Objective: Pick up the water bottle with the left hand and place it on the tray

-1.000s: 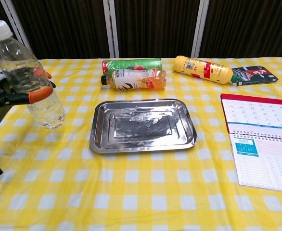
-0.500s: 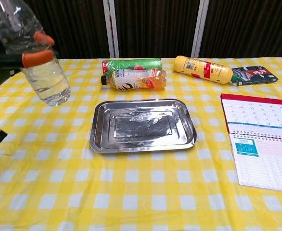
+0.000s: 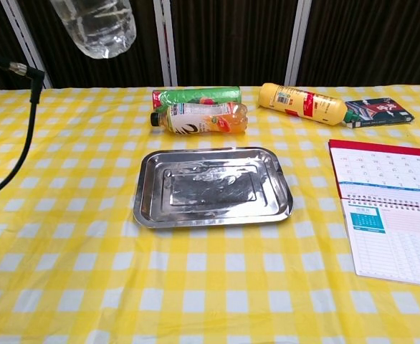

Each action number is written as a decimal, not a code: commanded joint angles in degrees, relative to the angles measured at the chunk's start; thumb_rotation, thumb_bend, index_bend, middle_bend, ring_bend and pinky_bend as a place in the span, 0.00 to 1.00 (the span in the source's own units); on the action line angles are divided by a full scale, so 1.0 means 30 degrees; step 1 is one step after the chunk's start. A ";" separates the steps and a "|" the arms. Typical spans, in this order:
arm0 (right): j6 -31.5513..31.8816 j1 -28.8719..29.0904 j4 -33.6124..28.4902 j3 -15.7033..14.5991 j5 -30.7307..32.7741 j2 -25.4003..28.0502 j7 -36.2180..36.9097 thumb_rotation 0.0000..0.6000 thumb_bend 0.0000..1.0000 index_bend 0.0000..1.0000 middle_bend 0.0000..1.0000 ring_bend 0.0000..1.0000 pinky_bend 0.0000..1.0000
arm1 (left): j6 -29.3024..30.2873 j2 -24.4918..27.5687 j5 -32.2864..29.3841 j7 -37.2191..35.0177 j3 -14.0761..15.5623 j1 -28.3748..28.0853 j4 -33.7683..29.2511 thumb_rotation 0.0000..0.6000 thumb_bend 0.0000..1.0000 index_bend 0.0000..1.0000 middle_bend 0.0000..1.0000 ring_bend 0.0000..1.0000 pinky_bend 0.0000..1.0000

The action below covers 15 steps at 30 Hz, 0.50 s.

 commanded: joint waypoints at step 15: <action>-0.0141 0.0018 0.0014 0.0002 0.0148 0.0004 -0.0084 1.00 0.16 0.13 0.07 0.00 0.00 | -0.3534 0.0509 -0.1610 -0.7300 0.2042 0.1310 0.8033 1.00 0.51 0.76 0.76 0.20 0.08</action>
